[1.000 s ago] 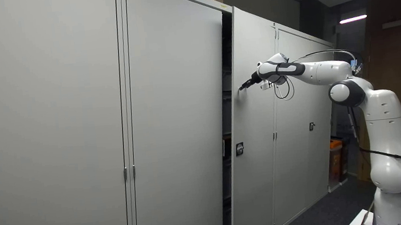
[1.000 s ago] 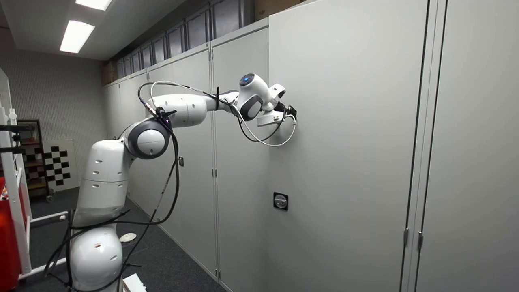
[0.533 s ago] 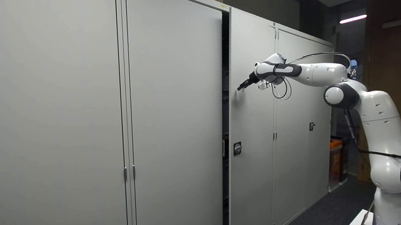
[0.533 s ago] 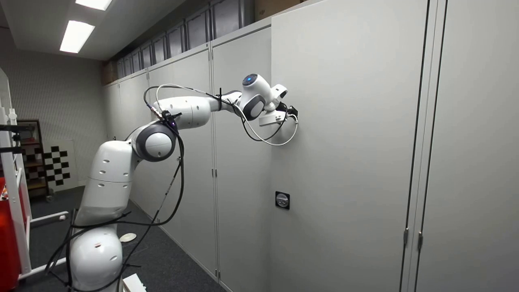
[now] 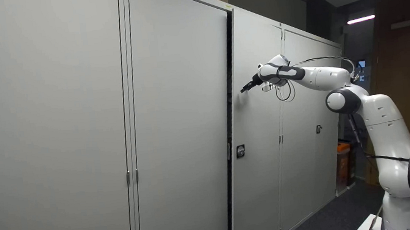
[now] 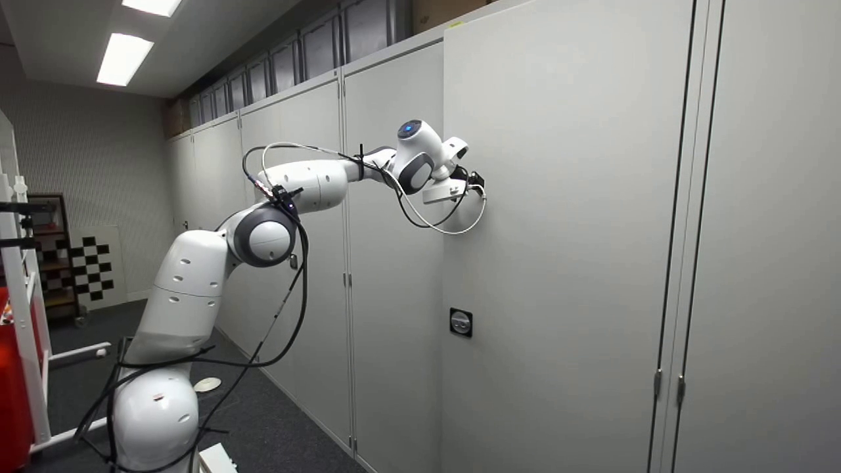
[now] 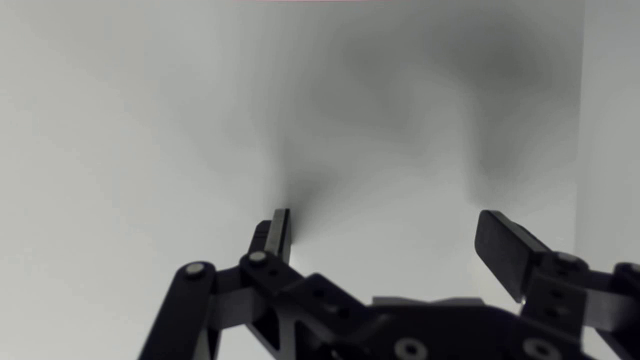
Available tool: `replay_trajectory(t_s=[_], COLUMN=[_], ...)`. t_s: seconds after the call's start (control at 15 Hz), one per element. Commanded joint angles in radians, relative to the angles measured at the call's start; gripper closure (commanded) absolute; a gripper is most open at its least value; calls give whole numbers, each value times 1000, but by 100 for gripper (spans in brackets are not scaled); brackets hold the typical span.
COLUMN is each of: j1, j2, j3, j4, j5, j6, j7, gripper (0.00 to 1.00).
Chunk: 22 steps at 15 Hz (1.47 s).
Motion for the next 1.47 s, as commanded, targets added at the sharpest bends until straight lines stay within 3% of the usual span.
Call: replay_trajectory(t_s=[0.0,1.4], j1=[1,-5], j2=[62,201], j3=[-8,-49], j4=[110,319], j5=[-19,-39], j6=[-45,-185], j7=[25,60], gripper=[0,0])
